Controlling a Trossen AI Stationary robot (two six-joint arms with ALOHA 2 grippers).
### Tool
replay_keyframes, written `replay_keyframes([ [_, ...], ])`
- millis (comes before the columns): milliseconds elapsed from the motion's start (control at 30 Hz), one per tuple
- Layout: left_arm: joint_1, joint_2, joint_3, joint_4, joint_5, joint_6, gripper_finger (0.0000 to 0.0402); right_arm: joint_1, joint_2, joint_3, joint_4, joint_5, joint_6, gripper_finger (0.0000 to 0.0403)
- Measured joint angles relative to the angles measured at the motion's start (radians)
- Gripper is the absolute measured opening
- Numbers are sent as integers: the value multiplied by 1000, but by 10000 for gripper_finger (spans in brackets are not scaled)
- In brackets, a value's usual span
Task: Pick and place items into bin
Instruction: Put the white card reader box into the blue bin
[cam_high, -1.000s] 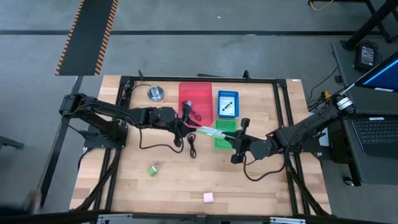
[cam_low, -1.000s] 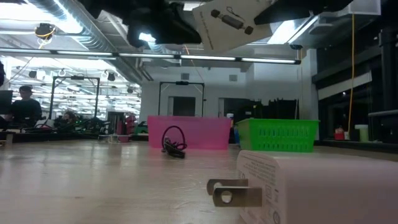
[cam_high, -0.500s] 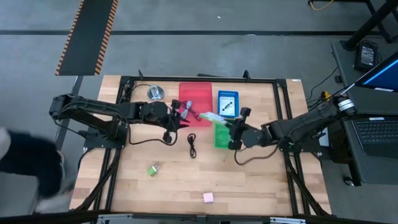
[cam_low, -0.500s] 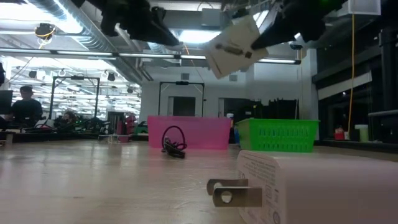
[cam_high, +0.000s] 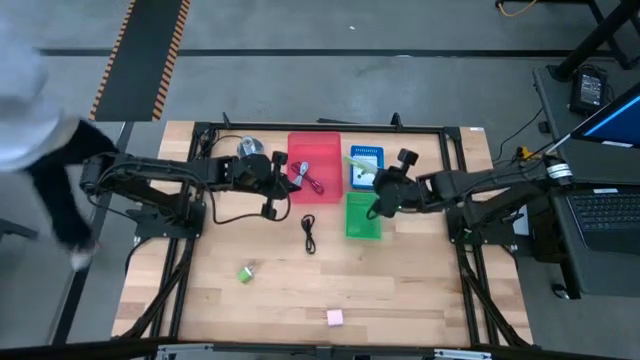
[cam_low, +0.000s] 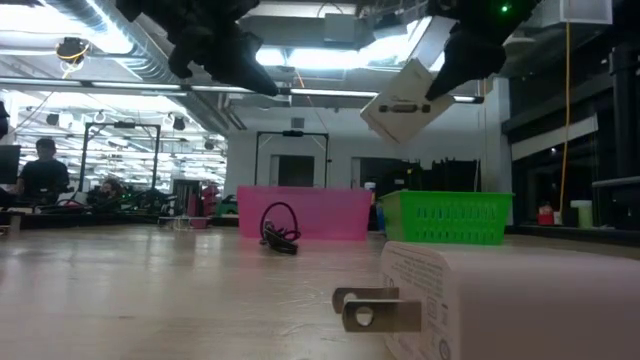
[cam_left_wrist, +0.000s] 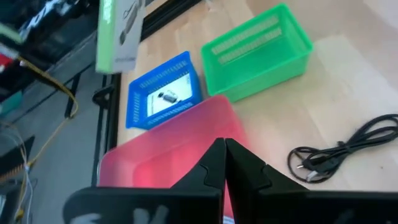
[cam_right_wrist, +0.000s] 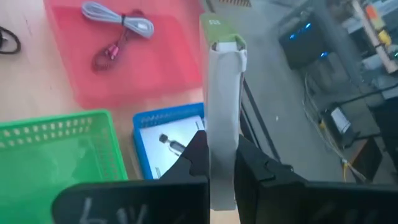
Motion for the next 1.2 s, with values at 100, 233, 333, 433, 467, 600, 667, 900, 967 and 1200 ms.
replay_keyframes([
  [100, 22, 0, 0, 0, 0, -23, 2, -33, 2, 15, -49, -26, 3, 20],
  [233, 43, 0, 0, 0, 0, -33, 2, -75, 26, 28, -97, -71, 10, 20],
  [333, 49, 0, 0, 1, 0, -34, 1, -107, 70, 56, -168, -107, 37, 20],
  [433, 48, 0, 0, 6, 5, -34, 3, -132, 129, 103, -258, -113, 69, 20],
  [467, 48, 0, 0, 7, 11, -34, 4, -139, 148, 119, -286, -113, 78, 20],
  [600, 48, 0, 0, 7, 22, -55, 5, -158, 216, 174, -307, -114, 49, 20],
  [667, 48, 0, 0, 7, 36, -72, 5, -168, 246, 193, -308, -114, 22, 20],
  [900, 48, 0, 0, -1, 38, -111, 2, -219, 340, 225, -323, -118, -31, 20],
  [967, 48, 0, 0, -1, 38, -112, 4, -234, 362, 226, -324, -118, -33, 20],
  [1200, 48, 0, 0, -1, 38, -112, 2, -273, 410, 227, -333, -118, -56, 21],
])
